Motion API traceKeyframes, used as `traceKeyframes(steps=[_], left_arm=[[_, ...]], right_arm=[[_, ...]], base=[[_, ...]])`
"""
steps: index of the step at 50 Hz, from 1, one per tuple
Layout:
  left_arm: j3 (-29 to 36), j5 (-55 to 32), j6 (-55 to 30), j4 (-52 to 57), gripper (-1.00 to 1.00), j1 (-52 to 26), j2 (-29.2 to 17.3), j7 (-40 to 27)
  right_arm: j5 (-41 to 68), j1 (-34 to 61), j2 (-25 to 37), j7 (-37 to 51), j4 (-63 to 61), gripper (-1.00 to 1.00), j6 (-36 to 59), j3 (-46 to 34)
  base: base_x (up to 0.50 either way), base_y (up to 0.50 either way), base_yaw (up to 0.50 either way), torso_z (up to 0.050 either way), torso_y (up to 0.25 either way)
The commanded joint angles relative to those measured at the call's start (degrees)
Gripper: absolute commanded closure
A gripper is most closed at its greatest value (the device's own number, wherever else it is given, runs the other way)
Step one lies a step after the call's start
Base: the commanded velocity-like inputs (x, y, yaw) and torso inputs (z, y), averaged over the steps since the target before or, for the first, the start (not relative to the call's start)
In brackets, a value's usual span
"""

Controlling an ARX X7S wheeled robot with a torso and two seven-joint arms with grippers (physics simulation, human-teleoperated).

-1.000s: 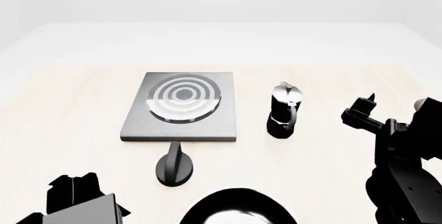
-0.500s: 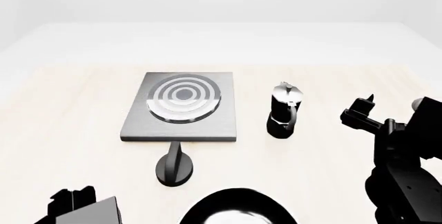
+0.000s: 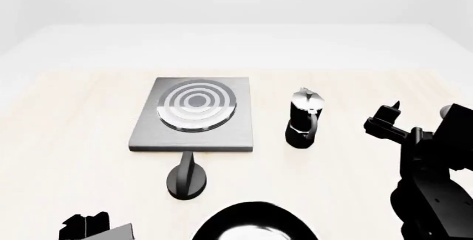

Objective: Turn on the stove and put the frying pan on it.

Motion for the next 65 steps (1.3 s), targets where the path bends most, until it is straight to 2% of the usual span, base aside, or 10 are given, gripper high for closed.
traceKeyframes(steps=[1, 42, 56, 65], left_arm=[[0.8, 0.2, -0.1, 0.3, -1.0, 1.6, 1.4, 1.3], [0.2, 5.2, -1.6, -1.0, -1.0, 4.2, -5.6, 5.8], [0.5, 0.5, -3.3, -2.2, -1.0, 1.0, -5.7, 3.1], [2.6, -6.3, -6.0, -4.6, -1.0, -4.1, -4.0, -2.6]], right_arm=[[0.3, -0.2, 0.1, -0.2, 0.2, -1.0, -0.5, 0.1], [0.9, -0.1, 0.6, 0.2, -0.1, -1.0, -0.5, -0.7], [1.1, -0.3, 0.6, 0.2, 0.1, -1.0, -0.8, -0.7], [1.4, -0.2, 0.8, 0.4, 0.0, -1.0, -0.5, -0.6]], base=[[0.0, 0.0, 0.0, 0.0, 0.0], [0.0, 0.0, 0.0, 0.0, 0.0], [0.0, 0.0, 0.0, 0.0, 0.0], [0.0, 0.0, 0.0, 0.0, 0.0]])
